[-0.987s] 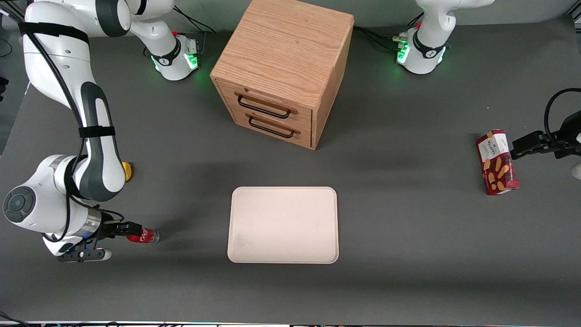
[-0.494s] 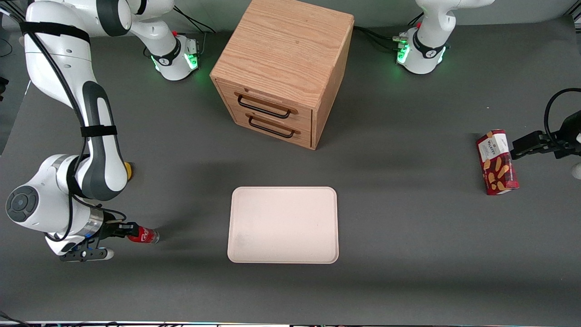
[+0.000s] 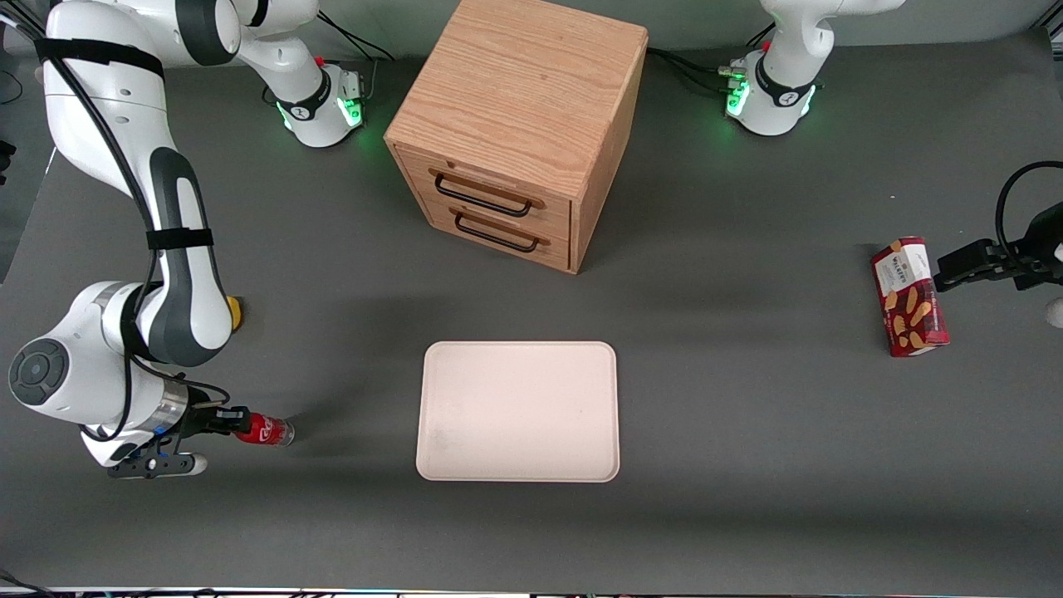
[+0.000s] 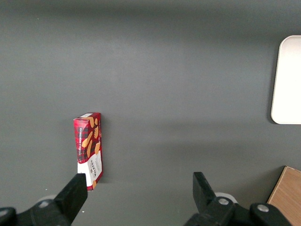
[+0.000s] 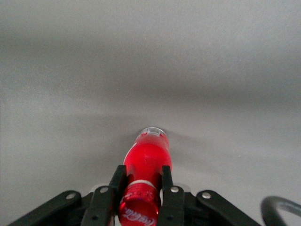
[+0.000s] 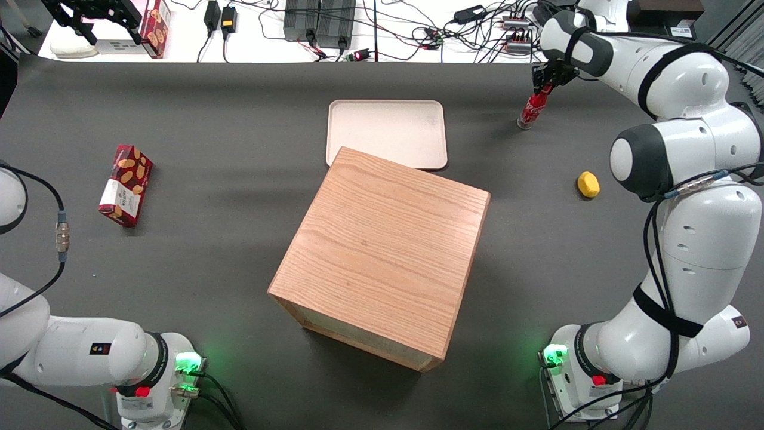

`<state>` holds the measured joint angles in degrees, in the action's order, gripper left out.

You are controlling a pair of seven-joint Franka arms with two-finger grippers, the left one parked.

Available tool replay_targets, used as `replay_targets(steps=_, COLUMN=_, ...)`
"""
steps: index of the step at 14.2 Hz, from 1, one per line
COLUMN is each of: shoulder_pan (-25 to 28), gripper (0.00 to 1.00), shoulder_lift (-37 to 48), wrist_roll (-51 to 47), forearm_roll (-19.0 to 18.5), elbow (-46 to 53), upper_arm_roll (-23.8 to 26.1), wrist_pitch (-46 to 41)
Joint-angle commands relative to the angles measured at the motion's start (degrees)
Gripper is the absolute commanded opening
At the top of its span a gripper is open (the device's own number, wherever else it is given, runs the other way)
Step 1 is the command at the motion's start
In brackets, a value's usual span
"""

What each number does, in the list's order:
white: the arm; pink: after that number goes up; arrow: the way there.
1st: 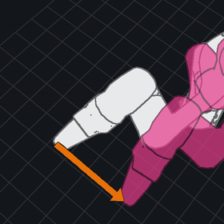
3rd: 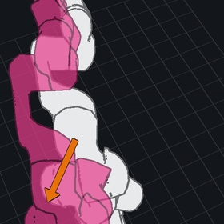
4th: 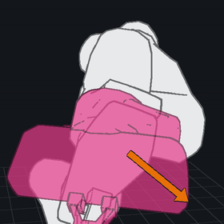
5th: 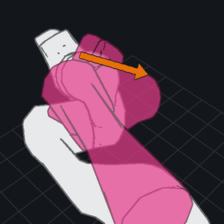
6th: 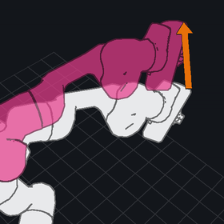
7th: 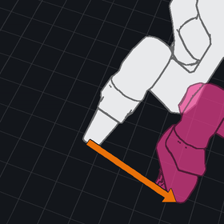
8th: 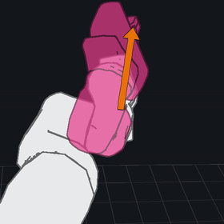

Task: Place coke bottle on tray
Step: 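Lift the bottle and carry it over the white tray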

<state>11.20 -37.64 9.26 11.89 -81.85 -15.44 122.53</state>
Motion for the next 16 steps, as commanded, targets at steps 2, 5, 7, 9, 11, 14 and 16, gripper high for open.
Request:
replay_targets(steps=2, shoulder_pan=0.14, gripper=0.0, shoulder_lift=3.19, wrist_roll=0.06, forearm_roll=-2.48, elbow=8.33, upper_arm_roll=-0.03, wrist_pitch=-9.47)
replay_targets(steps=5, shoulder_pan=0.31, gripper=0.0, shoulder_lift=3.19, wrist_roll=-0.56, forearm_roll=-2.48, elbow=19.41, upper_arm_roll=-0.03, wrist_pitch=-21.95)
replay_targets(steps=7, shoulder_pan=0.4, gripper=0.0, shoulder_lift=3.19, wrist_roll=-0.82, forearm_roll=-2.48, elbow=24.43, upper_arm_roll=0.15, wrist_pitch=-26.36)
replay_targets(steps=9, shoulder_pan=0.75, gripper=0.0, shoulder_lift=3.19, wrist_roll=-2.4, forearm_roll=-3.44, elbow=27.95, upper_arm_roll=1.63, wrist_pitch=-28.48)
replay_targets(steps=11, shoulder_pan=1.11, gripper=0.0, shoulder_lift=2.67, wrist_roll=-6.25, forearm_roll=-8.35, elbow=30.95, upper_arm_roll=7.06, wrist_pitch=-28.84)
replay_targets(steps=14, shoulder_pan=1.02, gripper=0.0, shoulder_lift=-0.83, wrist_roll=-19.33, forearm_roll=-11.53, elbow=34.46, upper_arm_roll=15.77, wrist_pitch=-25.78)
replay_targets(steps=16, shoulder_pan=1.28, gripper=0.0, shoulder_lift=-3.04, wrist_roll=-20.95, forearm_roll=-14.07, elbow=34.83, upper_arm_roll=19.29, wrist_pitch=-21.83)
